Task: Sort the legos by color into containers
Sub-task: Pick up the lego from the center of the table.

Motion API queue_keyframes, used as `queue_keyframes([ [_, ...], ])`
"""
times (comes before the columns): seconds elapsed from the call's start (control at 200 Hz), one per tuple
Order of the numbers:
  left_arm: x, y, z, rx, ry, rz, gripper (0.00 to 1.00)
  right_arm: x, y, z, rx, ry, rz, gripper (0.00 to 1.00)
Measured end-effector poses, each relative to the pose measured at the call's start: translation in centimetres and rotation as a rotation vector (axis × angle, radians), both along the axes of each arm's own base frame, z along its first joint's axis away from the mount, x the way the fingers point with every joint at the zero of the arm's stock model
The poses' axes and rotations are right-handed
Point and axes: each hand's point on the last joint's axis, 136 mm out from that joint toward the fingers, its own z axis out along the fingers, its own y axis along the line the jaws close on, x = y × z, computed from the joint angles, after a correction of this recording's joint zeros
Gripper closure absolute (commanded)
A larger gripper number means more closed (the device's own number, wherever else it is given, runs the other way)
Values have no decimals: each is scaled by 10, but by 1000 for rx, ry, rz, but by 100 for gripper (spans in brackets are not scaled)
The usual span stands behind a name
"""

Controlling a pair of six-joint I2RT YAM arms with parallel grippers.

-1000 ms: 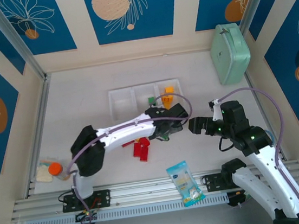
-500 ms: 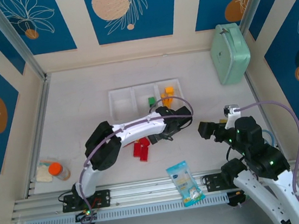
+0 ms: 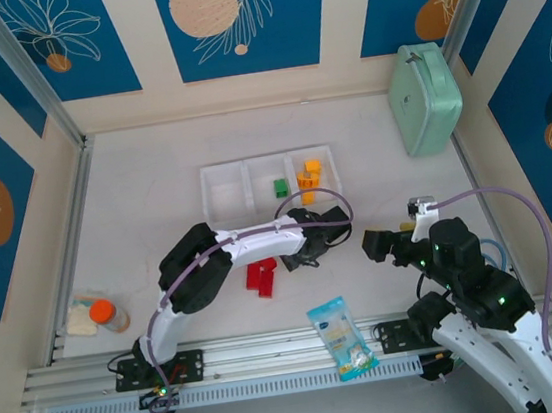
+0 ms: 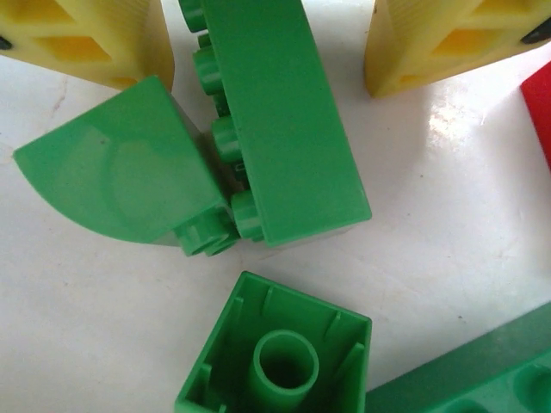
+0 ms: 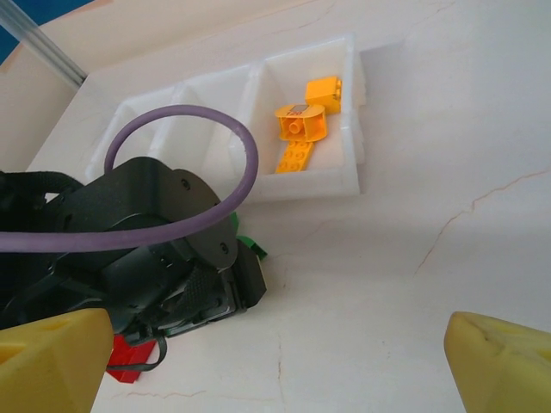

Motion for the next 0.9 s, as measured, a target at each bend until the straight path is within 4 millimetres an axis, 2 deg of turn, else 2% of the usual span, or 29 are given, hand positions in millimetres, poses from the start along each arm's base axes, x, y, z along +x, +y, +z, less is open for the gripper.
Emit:
queue_keyframes([
  [0.265,-1,8,-3,34,-10,-31,57,-2,3,0,-9,-5,18,1],
  [0.365,-1,11,-2,46,-18,-55,66,-3,5,0,-10,-6,30,1],
  [0.54,1,12,-1,47,-43,-98,69,-2,7,-2,-21,3,37,1],
  [0.65,3,8,0,9,-74,-145,77,-1,9,-6,-29,13,43,1],
  [0.77,4,6,9,-24,-94,-192,81,0,10,-12,-41,33,44,1],
  [0.9,6,2,33,-55,-120,-264,81,1,10,-13,-47,38,44,1],
])
